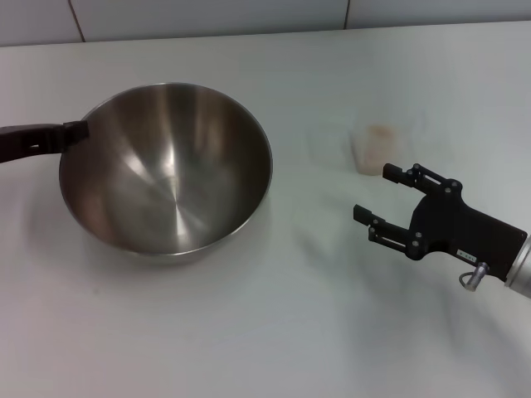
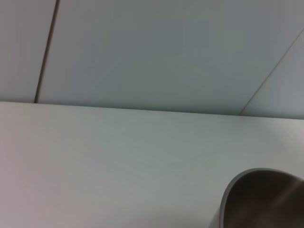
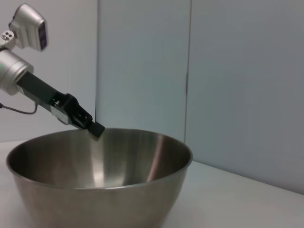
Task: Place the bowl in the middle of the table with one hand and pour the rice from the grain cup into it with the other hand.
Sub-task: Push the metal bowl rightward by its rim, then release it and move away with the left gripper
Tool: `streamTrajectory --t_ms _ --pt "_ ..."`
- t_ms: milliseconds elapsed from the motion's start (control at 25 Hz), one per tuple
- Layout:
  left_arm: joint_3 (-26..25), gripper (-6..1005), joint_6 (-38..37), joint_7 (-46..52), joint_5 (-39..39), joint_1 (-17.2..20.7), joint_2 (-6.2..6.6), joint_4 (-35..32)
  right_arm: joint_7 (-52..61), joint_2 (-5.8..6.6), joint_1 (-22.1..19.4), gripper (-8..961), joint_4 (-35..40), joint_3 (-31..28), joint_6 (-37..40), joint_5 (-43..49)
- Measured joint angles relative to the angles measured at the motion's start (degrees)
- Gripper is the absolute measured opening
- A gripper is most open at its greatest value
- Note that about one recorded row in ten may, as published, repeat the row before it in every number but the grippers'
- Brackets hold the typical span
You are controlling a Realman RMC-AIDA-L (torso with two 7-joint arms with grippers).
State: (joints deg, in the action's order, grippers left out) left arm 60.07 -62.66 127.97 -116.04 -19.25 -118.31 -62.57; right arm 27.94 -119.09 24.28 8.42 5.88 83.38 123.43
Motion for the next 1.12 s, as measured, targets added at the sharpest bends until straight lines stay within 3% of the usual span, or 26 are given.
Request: streamTrajectory --t_ms 1120 --pt "-1.18 37 -4.08 1.63 0.34 -5.54 0.3 -3.61 2.34 0.0 0.44 761 -0.33 0.54 -0.94 -0.22"
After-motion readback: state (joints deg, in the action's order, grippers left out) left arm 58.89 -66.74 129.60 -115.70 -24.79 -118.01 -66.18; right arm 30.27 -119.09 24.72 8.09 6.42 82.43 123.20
